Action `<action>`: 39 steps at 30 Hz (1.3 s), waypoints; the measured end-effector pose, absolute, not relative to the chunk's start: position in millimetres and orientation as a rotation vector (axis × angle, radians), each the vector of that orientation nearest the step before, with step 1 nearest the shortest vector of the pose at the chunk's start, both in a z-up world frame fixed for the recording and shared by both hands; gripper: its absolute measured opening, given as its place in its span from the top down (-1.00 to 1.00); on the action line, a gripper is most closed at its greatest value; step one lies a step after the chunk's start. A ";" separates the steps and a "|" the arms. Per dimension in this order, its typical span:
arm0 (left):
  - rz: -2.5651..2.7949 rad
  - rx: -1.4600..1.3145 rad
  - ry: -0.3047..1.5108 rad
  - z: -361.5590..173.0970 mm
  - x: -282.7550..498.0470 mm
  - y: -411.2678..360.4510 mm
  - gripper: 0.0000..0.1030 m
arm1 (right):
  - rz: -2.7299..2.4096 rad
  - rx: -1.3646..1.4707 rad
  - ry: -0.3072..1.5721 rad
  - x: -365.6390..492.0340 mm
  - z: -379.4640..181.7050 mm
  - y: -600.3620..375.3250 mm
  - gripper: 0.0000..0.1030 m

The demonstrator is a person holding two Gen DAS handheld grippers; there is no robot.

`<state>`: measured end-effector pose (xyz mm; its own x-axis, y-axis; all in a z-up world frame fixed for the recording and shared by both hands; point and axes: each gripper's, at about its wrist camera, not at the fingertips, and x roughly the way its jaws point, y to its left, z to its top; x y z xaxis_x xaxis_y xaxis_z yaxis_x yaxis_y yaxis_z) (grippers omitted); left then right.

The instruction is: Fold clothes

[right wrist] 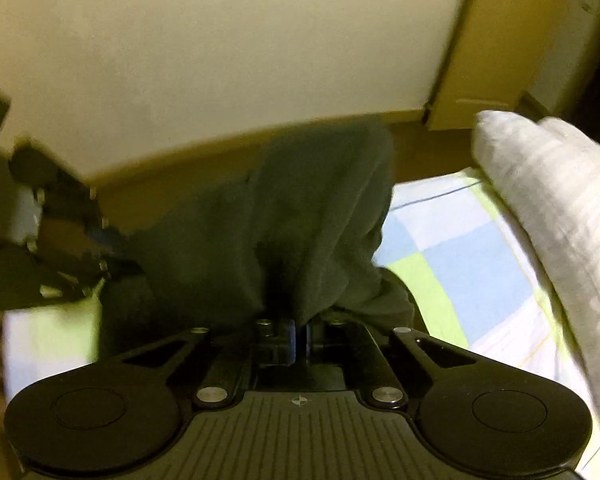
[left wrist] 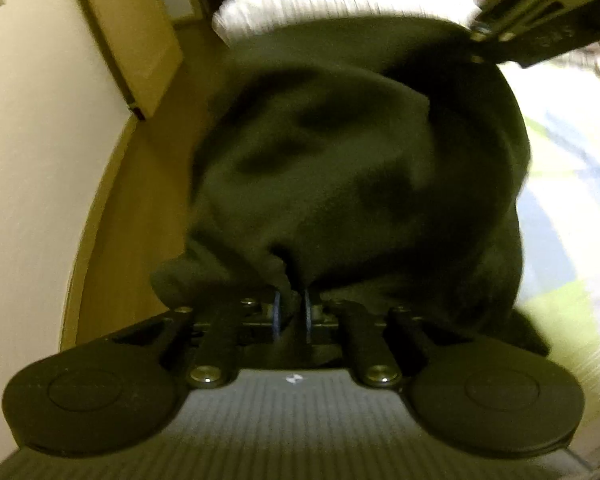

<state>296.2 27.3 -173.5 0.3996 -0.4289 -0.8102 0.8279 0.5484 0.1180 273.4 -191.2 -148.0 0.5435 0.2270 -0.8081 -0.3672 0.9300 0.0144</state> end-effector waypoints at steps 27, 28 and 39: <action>-1.469 0.452 0.219 67.2 -103.6 -331.4 0.87 | -0.290 -0.080 0.463 -233.3 82.5 -583.1 0.96; -1.490 0.442 0.178 78.9 -117.2 -345.6 0.87 | -0.325 -0.140 0.436 -249.2 96.9 -587.9 0.96; -1.795 0.604 0.383 -9.3 -221.4 -310.8 0.79 | -0.366 -0.373 0.462 -400.2 73.4 -517.4 0.95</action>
